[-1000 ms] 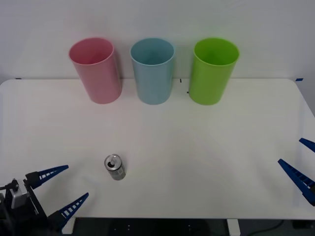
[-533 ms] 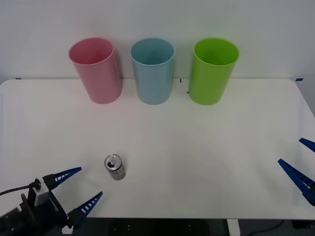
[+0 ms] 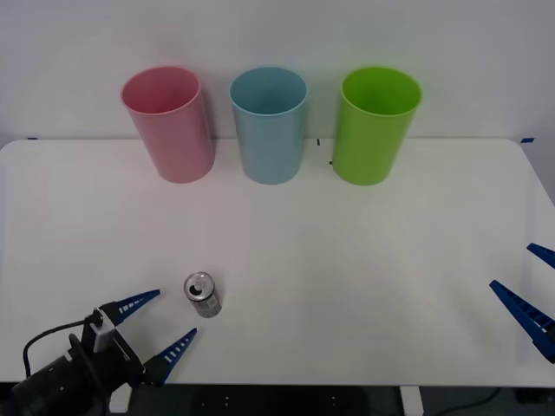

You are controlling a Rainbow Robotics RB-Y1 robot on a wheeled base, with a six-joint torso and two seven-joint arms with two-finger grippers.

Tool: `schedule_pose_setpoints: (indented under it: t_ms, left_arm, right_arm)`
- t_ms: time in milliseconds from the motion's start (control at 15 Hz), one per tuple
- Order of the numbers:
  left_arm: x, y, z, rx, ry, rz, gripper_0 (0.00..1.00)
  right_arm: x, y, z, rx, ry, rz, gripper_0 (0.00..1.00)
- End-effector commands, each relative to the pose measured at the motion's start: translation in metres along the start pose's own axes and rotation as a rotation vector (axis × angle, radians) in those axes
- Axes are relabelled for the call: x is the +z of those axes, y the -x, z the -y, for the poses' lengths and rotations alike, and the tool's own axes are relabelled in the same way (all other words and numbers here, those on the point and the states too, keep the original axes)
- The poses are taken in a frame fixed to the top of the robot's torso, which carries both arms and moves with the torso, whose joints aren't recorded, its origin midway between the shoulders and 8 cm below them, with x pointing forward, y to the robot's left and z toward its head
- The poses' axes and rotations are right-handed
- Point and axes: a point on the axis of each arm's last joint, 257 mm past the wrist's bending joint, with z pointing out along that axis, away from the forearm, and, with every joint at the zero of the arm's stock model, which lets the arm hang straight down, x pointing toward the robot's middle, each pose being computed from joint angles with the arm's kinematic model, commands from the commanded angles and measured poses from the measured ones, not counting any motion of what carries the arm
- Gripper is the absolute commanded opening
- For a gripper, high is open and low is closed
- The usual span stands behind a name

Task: Grasp the object on the table and drop it into the matching bin: aluminum can to the light blue bin, PET bottle to the pink bin.

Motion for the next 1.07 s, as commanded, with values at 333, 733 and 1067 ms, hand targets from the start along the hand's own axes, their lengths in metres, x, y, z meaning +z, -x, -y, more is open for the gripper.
schedule_pose_setpoints:
  t_ms: [333, 733, 1067]
  left_arm:
    - [0.031, 0.003, 0.009, 0.001, 0.013, 0.013, 1.00]
    - [0.053, 0.004, 0.020, 0.005, 0.025, 0.017, 1.00]
    - [0.071, 0.010, 0.022, 0.013, 0.032, 0.024, 1.00]
  right_arm:
    - [0.000, 0.000, 0.000, 0.000, 0.000, 0.000, 1.00]
    - [0.000, 0.000, 0.000, 0.000, 0.000, 0.000, 1.00]
    - [0.000, 0.000, 0.000, 0.000, 0.000, 0.000, 1.00]
